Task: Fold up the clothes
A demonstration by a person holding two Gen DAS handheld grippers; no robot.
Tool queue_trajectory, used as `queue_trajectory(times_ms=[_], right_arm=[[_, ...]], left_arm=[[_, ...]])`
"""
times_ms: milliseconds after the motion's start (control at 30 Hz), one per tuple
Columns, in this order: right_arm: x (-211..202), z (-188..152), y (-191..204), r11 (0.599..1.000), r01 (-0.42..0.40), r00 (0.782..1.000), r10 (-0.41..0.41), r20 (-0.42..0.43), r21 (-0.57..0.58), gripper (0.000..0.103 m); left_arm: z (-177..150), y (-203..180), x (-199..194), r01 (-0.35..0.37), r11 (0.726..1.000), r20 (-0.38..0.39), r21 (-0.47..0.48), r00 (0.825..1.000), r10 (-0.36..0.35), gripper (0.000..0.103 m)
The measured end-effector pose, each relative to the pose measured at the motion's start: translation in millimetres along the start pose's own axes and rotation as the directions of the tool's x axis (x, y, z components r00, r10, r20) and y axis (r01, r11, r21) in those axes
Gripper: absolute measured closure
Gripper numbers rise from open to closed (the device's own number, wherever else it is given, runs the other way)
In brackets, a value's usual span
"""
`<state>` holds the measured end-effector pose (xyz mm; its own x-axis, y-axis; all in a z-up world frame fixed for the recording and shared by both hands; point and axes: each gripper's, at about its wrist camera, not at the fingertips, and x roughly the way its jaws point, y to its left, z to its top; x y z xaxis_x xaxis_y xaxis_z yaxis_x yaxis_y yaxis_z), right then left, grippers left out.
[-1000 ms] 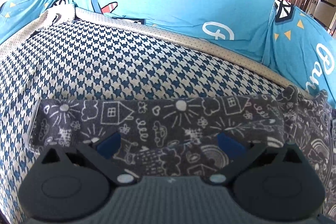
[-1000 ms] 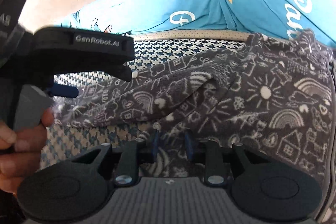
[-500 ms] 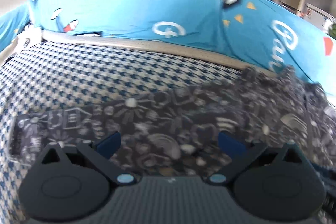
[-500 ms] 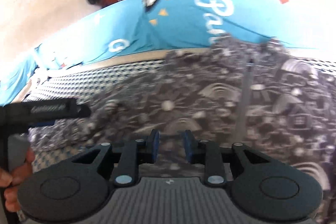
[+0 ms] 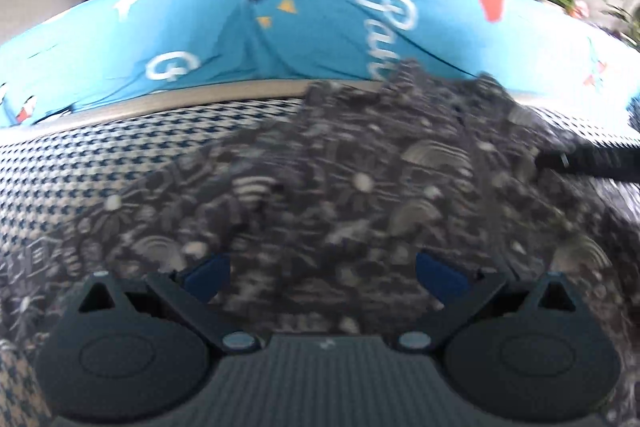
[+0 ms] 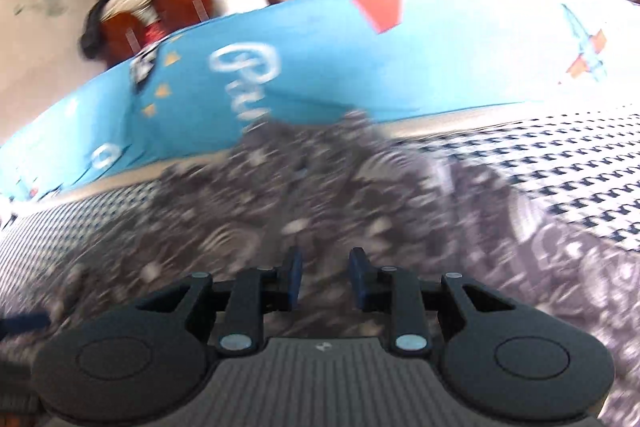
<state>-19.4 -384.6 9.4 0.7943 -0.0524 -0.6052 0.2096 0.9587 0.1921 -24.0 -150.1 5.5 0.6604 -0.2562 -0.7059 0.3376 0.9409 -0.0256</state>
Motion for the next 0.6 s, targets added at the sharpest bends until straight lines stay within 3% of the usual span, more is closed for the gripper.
queue_trajectory(times_ms=[233, 333, 400, 600], right_arm=[[17.0, 5.0, -35.4, 0.995, 0.091, 0.996, -0.090, -0.019, 0.050, 0.077], [24.6, 5.6, -48.0, 0.990, 0.130, 0.991, -0.129, -0.031, 0.056, 0.095], [29.6, 6.0, -56.4, 0.986, 0.156, 0.987, -0.153, -0.039, 0.061, 0.101], [29.6, 6.7, -68.8, 0.983, 0.153, 0.988, -0.150, -0.039, 0.100, 0.103]], left_arm=[[-10.7, -16.7, 14.1, 0.021, 0.996, -0.055, 0.083, 0.998, -0.016, 0.000], [-17.9, -14.0, 25.5, -0.024, 0.993, -0.101, 0.112, 0.994, 0.035, 0.000], [-21.2, -10.0, 23.8, -0.026, 0.993, -0.084, 0.116, 0.996, 0.036, 0.000], [-27.2, 17.1, 21.6, -0.061, 0.996, -0.092, 0.065, 0.994, 0.067, 0.000]])
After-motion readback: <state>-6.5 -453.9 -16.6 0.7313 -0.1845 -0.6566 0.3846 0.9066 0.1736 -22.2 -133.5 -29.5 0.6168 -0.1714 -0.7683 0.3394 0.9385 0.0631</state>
